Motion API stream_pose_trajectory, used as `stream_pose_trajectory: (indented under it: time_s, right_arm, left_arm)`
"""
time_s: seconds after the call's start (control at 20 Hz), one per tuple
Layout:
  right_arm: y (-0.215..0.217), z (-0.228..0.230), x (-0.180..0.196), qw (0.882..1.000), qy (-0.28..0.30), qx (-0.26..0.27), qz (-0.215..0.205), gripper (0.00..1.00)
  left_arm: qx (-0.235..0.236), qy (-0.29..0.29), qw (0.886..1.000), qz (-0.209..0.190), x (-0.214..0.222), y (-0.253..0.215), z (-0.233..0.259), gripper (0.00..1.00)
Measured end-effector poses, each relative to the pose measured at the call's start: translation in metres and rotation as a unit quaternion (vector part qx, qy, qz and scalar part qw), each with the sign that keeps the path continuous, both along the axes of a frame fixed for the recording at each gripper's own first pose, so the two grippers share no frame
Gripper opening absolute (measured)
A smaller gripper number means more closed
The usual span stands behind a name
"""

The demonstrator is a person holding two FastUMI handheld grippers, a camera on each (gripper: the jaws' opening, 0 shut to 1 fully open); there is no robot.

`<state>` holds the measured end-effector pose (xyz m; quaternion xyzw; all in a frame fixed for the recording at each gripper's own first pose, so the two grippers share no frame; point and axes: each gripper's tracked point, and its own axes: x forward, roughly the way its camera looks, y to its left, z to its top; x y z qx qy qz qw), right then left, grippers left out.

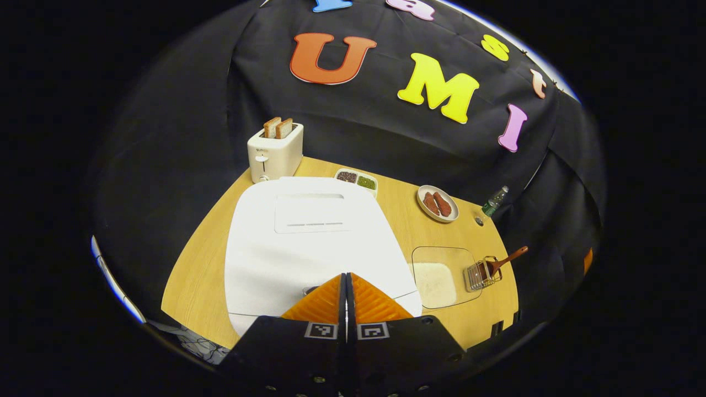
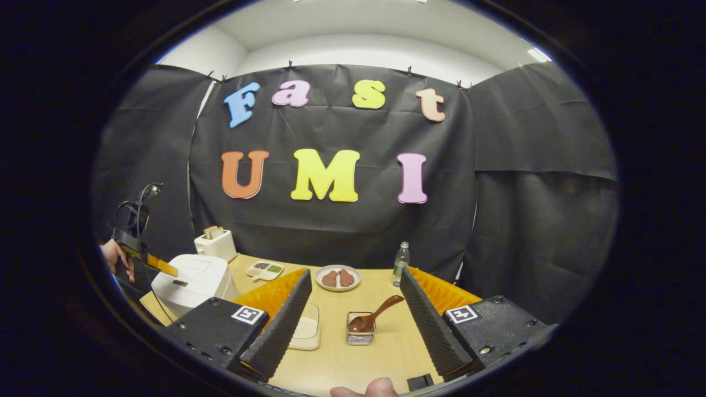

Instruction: Close the left gripper, press the button to open the rice cooker; take a wooden spoon from the chopstick holder with the right hand, scoop a spoonful of rice and pour it into the rice cooker, then put the wooden spoon back into the chopstick holder.

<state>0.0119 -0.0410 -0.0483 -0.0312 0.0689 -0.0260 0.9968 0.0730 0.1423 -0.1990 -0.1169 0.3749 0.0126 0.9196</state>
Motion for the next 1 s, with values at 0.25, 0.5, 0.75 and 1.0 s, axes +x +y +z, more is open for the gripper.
stream_pose_trajectory:
  time_s: [0.25,0.5,0.75,1.0]
  right_arm:
    - [-0.006,-0.003,0.004,1.0,0.007,0.001,-0.008,1.0]
    - [-0.006,-0.01,0.009,1.0,0.018,0.009,-0.012,1.0]
    - [0.003,-0.018,0.013,0.999,0.026,0.022,-0.006,1.0]
    - [-0.008,-0.004,0.012,1.0,0.012,0.02,-0.02,1.0]
  left_arm:
    - [-0.013,0.022,1.0,0.018,0.006,0.004,-0.016,0.0]
    - [-0.026,0.043,0.998,0.025,-0.001,0.003,-0.027,0.0]
    - [-0.041,0.056,0.997,0.037,-0.001,0.003,-0.03,0.0]
    - [-0.017,-0.004,0.999,0.046,0.006,0.005,0.002,0.01]
